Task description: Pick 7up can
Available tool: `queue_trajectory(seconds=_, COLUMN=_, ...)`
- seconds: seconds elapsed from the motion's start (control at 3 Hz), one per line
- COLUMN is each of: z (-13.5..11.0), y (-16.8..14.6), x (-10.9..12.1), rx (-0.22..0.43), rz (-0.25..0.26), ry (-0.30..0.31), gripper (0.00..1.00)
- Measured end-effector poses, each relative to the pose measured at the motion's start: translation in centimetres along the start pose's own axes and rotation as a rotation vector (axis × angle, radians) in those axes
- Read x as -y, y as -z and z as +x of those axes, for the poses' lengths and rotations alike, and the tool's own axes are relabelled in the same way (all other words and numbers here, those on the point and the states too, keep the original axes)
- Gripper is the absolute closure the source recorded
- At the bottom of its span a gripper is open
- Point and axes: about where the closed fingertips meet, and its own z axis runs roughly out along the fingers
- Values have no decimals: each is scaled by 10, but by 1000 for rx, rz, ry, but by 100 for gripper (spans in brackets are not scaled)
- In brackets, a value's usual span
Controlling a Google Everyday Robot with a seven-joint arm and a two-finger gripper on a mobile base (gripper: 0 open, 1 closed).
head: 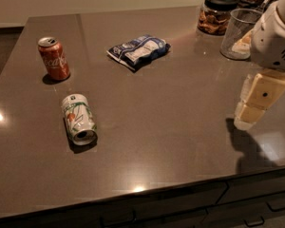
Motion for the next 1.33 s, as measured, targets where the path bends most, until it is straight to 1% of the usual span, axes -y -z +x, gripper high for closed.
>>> queue_trajectory(seconds=0.33, z=-30, y=-13, x=-8, rx=59, rz=-40, ry=-15, gripper=0)
queue_trajectory(seconds=0.67, z=-69, y=-27, x=-16, rx=129, rz=-85, ry=-65, gripper=0)
queue_trajectory(seconds=1.0, z=-107, y=-38, x=-24, rx=185, rz=-118, ry=-115, gripper=0)
queue_trajectory(seconds=1.33, z=-145, y=-56, x=-32, rx=209, rz=-135, ry=-185, gripper=0)
